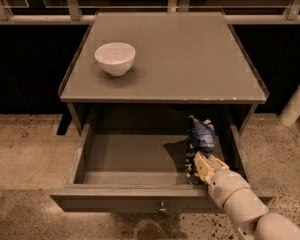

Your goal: Place blue chip bag into top drawer

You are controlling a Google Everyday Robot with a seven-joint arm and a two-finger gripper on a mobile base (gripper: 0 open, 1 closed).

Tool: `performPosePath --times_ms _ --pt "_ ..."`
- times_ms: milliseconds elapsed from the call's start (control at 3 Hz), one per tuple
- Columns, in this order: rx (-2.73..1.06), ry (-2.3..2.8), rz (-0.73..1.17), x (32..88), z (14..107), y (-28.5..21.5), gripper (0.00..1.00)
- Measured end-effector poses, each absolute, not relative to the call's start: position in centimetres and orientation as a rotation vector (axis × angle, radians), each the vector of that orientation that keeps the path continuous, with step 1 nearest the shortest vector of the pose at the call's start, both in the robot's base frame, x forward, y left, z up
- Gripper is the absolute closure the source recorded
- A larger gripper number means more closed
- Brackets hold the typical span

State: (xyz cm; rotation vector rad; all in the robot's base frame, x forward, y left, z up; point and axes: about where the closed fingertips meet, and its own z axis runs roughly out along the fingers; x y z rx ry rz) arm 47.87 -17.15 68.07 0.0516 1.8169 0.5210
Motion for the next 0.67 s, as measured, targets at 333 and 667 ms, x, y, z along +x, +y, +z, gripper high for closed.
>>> performPosePath --times_ms 333,667 --pt "0.052 1.817 0.521 47.87 68.31 -17.15 1.00" --pt "0.052 1.817 0.521 47.87 68.31 -17.15 0.81"
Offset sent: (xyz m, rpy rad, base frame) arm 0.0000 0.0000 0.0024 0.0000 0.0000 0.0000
